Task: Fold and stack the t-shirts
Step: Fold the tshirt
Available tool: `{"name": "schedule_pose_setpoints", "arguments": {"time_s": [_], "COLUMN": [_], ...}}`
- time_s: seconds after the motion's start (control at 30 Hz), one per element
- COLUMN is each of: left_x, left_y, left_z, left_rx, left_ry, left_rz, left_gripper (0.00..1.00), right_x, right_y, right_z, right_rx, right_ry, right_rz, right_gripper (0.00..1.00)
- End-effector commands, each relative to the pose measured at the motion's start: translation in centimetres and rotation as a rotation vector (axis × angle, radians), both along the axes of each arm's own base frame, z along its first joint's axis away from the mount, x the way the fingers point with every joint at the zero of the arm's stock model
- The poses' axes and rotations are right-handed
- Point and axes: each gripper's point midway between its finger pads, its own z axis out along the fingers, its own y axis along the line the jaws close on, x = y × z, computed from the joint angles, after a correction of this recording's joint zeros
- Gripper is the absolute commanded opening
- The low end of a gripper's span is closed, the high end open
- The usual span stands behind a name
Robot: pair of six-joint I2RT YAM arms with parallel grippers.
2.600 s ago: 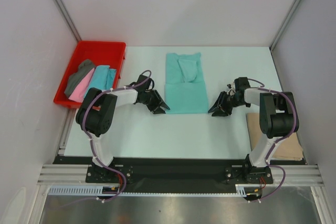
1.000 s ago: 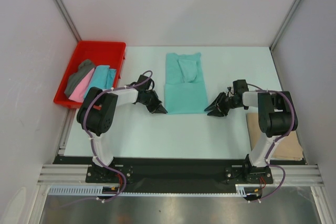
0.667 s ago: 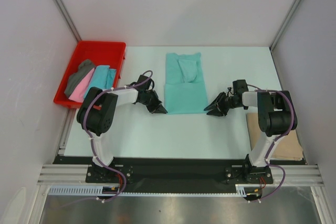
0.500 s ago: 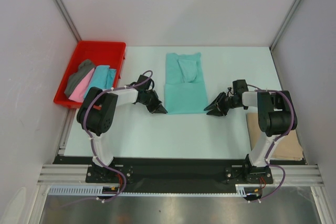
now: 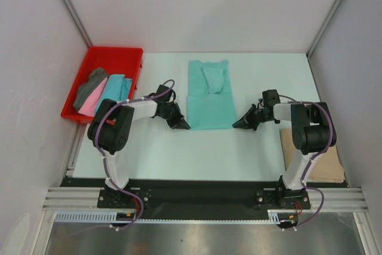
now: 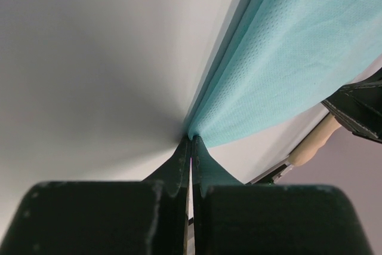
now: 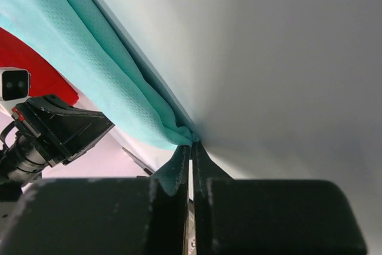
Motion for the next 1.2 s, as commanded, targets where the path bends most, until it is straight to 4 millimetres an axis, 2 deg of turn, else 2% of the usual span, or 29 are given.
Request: {"name": "schedule_pose_setpoints", "arguments": {"time_s": [0.0,0.3,0.4,0.5,0.8,0.97,1.07,1.1,1.17], "left_x": [-2.1,-3.8,-4.2,-4.1,-3.7,-3.6,-3.5,-3.5,-3.5], "left_y": [3.2,3.5,3.2,2.9,2.7,2.5,2.4,2.5,2.5], "left_z": [-3.9,-3.6,-3.4,-3.2,-3.1,-3.2,-3.1,-3.2,-3.1], "left_rx": [0.188,0.173,0.164,0.163,0.168,0.160,0.160,0.164,0.164], "left_ry": [0.056,0.031,0.024,0.011,0.007,0.012,0.005,0.007,0.001], "left_rz": [-0.035,-0.037,-0.044,-0.059,-0.081,-0.092,-0.099,-0.104,-0.110], "left_gripper": [0.00,0.00,0.00,0.00,0.00,0.00,0.00,0.00,0.00], "right_x": [0.3,-1.7,-2.4,-2.8,-2.2,-1.8,-1.5,-1.1,-1.1], "right_y": [-2.8,-1.9,-2.2,-2.6,-3.0,-2.6,-2.2,-2.1,-1.8], "right_z": [-3.6,-2.5,-2.5,-2.4,-3.3,-4.1,-4.3,-4.3,-4.0], "right_rx": [-0.224,-0.204,-0.232,-0.269,-0.321,-0.313,-0.298,-0.290,-0.285], "right_ry": [-0.010,-0.067,-0.031,-0.027,0.004,0.024,0.013,-0.002,-0.011], "right_rz": [-0.033,0.044,0.052,0.042,0.040,0.045,0.050,0.053,0.067], "right_gripper": [0.00,0.01,0.26,0.34,0.39,0.37,0.27,0.16,0.02]}}
